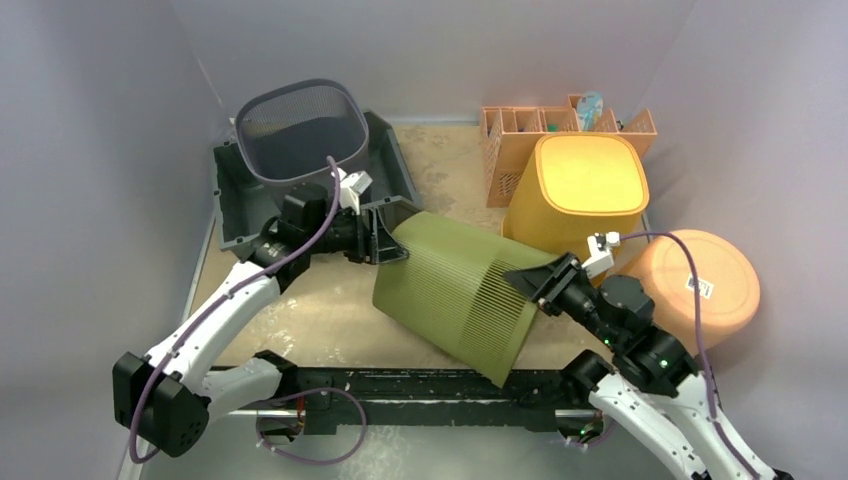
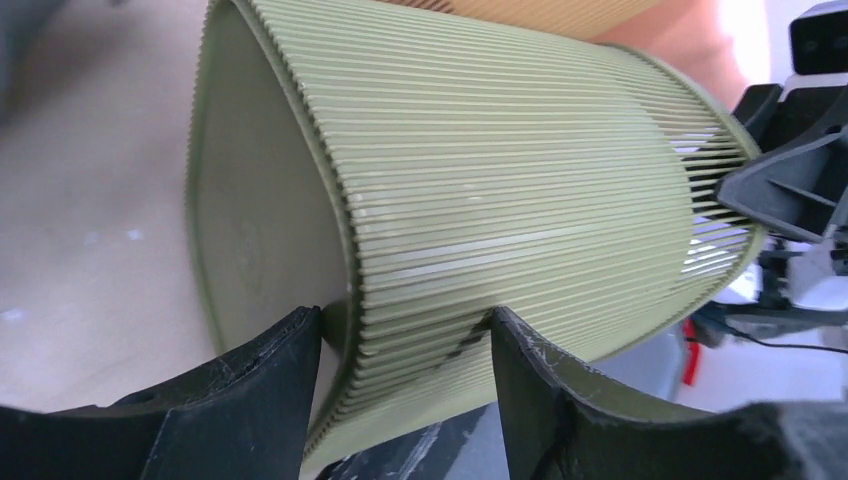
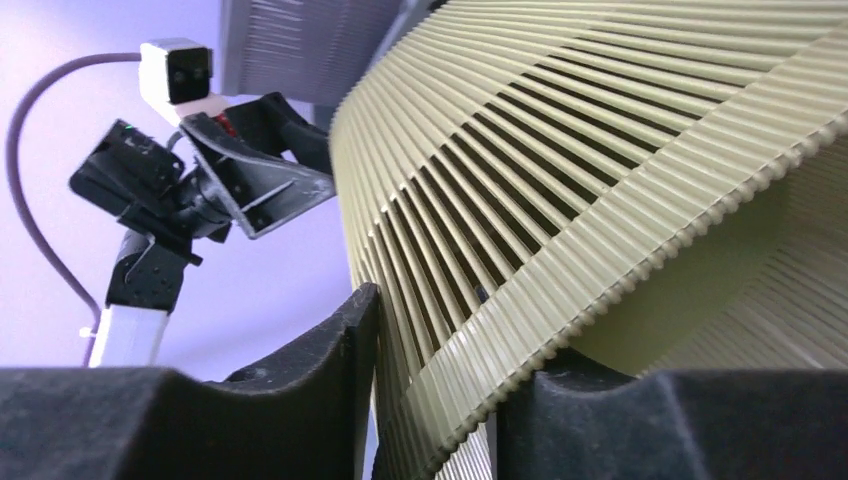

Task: Turn the large container upside down

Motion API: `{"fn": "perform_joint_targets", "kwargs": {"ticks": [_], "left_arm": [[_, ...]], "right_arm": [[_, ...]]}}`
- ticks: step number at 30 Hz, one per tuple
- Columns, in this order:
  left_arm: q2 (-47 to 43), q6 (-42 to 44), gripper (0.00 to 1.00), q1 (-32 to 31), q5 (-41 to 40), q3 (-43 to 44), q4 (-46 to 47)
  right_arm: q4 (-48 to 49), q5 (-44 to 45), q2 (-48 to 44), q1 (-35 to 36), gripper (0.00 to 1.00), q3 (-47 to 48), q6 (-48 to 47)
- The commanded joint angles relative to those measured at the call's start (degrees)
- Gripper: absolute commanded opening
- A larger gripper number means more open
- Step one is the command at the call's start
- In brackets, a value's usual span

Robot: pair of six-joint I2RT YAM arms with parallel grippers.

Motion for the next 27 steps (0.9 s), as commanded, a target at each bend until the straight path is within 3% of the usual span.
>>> {"fn": "perform_joint_targets", "kwargs": {"ticks": [1,5,8,10,13,17,27], "left_arm": [[-2.2,9.0,0.55,0.4,-1.0,9.0,-21.1],[-3.0,15.5,0.58,2.3,-15.7,17.0,-36.9],[-4.3,13.7,0.61,2.4,-24.0,17.5,-38.9],[-5.3,12.6,0.63,2.4,-27.0,17.4,-39.0],[-6.9,10.5,0.65,2.4,-28.1,17.3,-37.9],[-7.6,9.3,0.65,2.3,-27.8,17.5,-37.1],[-7.1,7.7,0.65,2.4,-27.6,14.8,-35.9]], "right_arm": [[28.1,-11.6,6.3,0.5,0.38,-9.3,1.8],[38.2,-14.7,15.5,0.5,0.37,-10.7,0.7],[42.6,-16.0,21.9,0.6,0.38,-9.3,-1.7],[42.2,-16.3,24.9,0.6,0.47,-7.3,-4.0],[36.3,-15.6,26.5,0.6,0.68,-3.5,-7.1],[26.4,-12.1,23.0,0.6,0.83,0.5,-9.3],[10.9,-12.4,11.4,0.6,0.87,2.7,-7.6]]}}
